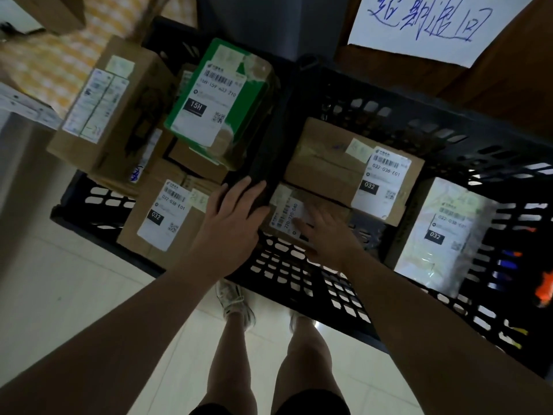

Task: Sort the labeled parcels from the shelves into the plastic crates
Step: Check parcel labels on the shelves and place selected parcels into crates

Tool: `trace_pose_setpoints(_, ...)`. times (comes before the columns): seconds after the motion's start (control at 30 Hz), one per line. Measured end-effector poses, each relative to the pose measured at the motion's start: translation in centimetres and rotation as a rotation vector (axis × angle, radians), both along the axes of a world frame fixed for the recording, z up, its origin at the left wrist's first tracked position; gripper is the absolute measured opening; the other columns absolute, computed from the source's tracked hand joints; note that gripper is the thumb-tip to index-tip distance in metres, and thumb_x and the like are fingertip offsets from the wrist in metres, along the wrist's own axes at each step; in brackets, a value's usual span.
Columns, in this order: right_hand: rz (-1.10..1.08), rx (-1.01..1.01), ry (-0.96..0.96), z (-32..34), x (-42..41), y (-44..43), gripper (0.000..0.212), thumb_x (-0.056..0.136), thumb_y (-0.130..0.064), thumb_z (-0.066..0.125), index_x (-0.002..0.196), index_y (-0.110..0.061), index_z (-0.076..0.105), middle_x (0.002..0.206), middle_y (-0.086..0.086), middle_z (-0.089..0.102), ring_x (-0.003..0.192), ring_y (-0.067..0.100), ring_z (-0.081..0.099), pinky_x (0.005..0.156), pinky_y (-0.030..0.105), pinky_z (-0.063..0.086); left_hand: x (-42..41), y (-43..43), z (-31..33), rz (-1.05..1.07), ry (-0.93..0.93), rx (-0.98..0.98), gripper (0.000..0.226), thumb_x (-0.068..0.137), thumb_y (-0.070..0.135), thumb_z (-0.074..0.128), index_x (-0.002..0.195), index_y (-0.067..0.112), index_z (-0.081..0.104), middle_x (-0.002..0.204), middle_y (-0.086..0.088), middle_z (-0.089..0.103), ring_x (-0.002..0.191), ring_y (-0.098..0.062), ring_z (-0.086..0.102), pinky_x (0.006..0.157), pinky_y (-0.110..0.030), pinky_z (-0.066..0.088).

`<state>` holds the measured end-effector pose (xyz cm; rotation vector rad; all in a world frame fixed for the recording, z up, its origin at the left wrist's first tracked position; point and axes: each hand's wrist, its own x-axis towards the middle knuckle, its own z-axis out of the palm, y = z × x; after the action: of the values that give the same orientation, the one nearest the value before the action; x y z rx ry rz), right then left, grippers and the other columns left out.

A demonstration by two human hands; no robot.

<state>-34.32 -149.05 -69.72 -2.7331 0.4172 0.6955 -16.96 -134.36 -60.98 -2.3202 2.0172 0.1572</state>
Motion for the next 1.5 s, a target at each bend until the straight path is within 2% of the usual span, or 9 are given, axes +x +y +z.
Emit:
trace_pose_setpoints(0.1,0.009,-0.017,-0.044,-1.4,-0.2,0.2,0.09,0.065,-0.04,0.084,0.141,-0.012,0.046,0.15,0.026,0.033,0.134,0.041,0.04,0.11,0.051,0.019,-0.4,0.0,-0.6,0.022,-0.013,-0.004,0.03,0.08,0.02,0.061,0.109,0.014,0.067,0.139,-0.014,0.05,0.135,-0.036,0.036,0.106,-0.054,0.035)
trace_pose_setpoints(0.27,0.009,0.02,-0.038,-1.0,-0.8,-0.4,0.072,0.099,-0.048,0.039,0.154,-0.024,0.001,0.16,0.013,-0.015,0.148,0.027,-0.006,0.113,0.033,-0.011,-1.0,-0.1,-1.0,0.052,-0.02,-0.026,0.031,0.075,0.018,0.067,0.106,0.013,0.067,0.138,-0.016,0.051,0.136,-0.037,0.031,0.106,-0.056,0.034)
trace_pose_setpoints(0.37,-0.032,0.097,-0.055,1.6,-0.5,-0.7,0.066,0.1,-0.043,0.04,0.154,-0.02,0.009,0.161,0.014,-0.004,0.149,0.027,-0.001,0.119,0.04,0.001,-1.4,-0.3,-1.0,0.086,-0.02,-0.001,0.039,0.068,0.017,0.073,0.106,0.012,0.066,0.136,-0.018,0.052,0.136,-0.038,0.03,0.104,-0.057,0.035)
trace_pose_setpoints(0.47,-0.074,0.13,-0.198,3.6,-1.2,-0.8,0.063,0.091,-0.025,0.06,0.146,-0.007,0.036,0.152,0.023,0.029,0.139,0.039,0.031,0.112,0.054,0.029,-2.0,-0.4,-0.2,0.118,0.021,0.083,0.052,0.064,0.02,0.079,0.113,0.01,0.065,0.135,-0.02,0.052,0.135,-0.04,0.031,0.101,-0.059,0.039)
trace_pose_setpoints(0.6,-0.151,0.069,-0.199,8.2,-1.7,-1.9,0.051,0.096,-0.024,0.051,0.144,-0.01,0.039,0.138,0.016,0.045,0.124,0.033,0.042,0.103,0.04,0.035,-2.6,-0.5,2.2,0.175,0.081,0.115,0.07,0.07,0.024,0.082,0.132,0.009,0.055,0.137,-0.022,0.051,0.127,-0.04,0.047,0.096,-0.055,0.046)
trace_pose_setpoints(0.83,-0.047,-0.119,-0.359,20.6,4.3,-4.4,0.046,0.095,-0.018,0.046,0.14,-0.007,0.046,0.145,0.017,0.042,0.132,0.035,0.041,0.114,0.046,0.022,0.0,0.7,11.9,0.349,0.019,0.068,0.063,0.103,0.037,0.033,0.153,0.023,-0.003,0.161,-0.006,-0.003,0.148,-0.023,0.004,0.118,-0.037,0.006)
trace_pose_setpoints(1.03,-0.036,-0.158,-0.56,32.9,13.2,-1.6,0.047,0.102,-0.03,0.038,0.147,-0.016,0.035,0.152,0.008,0.035,0.136,0.026,0.035,0.112,0.037,0.027,6.9,4.3,23.7,0.502,-0.129,-0.174,0.057,0.103,0.039,0.031,0.153,0.019,0.014,0.16,-0.009,0.01,0.147,-0.027,0.01,0.118,-0.038,0.008)
trace_pose_setpoints(1.23,0.02,-0.013,-0.866,40.9,22.3,9.3,0.037,0.094,-0.024,0.04,0.114,-0.003,0.063,0.112,0.016,0.063,0.102,0.033,0.058,0.086,0.042,0.049,12.8,15.5,32.7,0.626,-0.256,-0.362,0.049,0.094,0.027,0.057,0.138,0.009,0.048,0.146,-0.018,0.043,0.136,-0.038,0.038,0.111,-0.047,0.029)
trace_pose_setpoints(1.5,0.152,0.151,-1.078,48.4,32.7,26.9,0.048,0.092,-0.014,0.05,0.14,-0.013,0.047,0.141,0.006,0.05,0.128,0.026,0.045,0.108,0.038,0.034,19.3,33.9,40.5,0.868,-0.436,-0.502,0.052,0.099,0.034,0.045,0.146,0.014,0.037,0.153,-0.013,0.032,0.141,-0.033,0.027,0.114,-0.043,0.021)
